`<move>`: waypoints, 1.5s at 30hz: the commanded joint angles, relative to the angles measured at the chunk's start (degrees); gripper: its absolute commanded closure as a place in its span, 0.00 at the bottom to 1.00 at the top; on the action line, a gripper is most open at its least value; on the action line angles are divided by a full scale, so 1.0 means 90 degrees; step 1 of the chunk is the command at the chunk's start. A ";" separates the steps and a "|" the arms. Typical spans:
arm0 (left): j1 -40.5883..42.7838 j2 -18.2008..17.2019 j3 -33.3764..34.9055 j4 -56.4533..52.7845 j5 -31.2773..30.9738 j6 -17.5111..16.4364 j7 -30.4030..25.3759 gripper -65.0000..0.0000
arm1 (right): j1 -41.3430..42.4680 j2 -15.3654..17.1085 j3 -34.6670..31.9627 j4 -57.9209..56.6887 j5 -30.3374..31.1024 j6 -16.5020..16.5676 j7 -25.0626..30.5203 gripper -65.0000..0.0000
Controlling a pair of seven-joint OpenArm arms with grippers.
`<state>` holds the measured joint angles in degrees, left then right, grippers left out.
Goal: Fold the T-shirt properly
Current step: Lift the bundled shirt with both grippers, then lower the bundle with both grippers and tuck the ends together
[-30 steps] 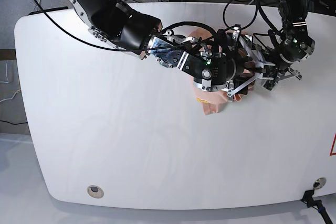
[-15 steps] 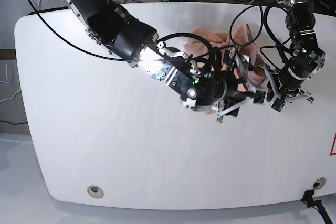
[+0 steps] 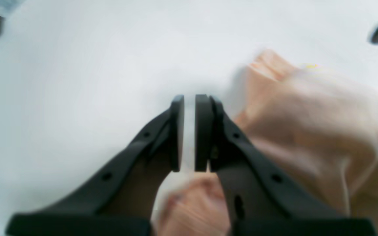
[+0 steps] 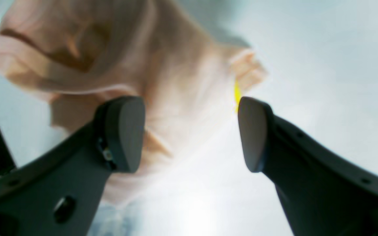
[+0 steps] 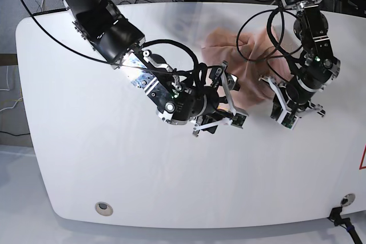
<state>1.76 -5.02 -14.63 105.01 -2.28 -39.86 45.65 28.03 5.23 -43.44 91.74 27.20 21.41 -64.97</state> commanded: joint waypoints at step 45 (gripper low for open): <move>0.2154 -0.0258 0.0136 0.0527 -0.0103 -0.0016 -0.0916 0.93 | -0.0765 -0.0655 0.1315 -0.1095 0.0030 0.0010 0.2984 0.44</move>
<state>21.32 -7.25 -13.10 108.71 -2.46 -40.14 39.11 19.84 -0.36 -31.88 82.81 27.03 21.23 -40.38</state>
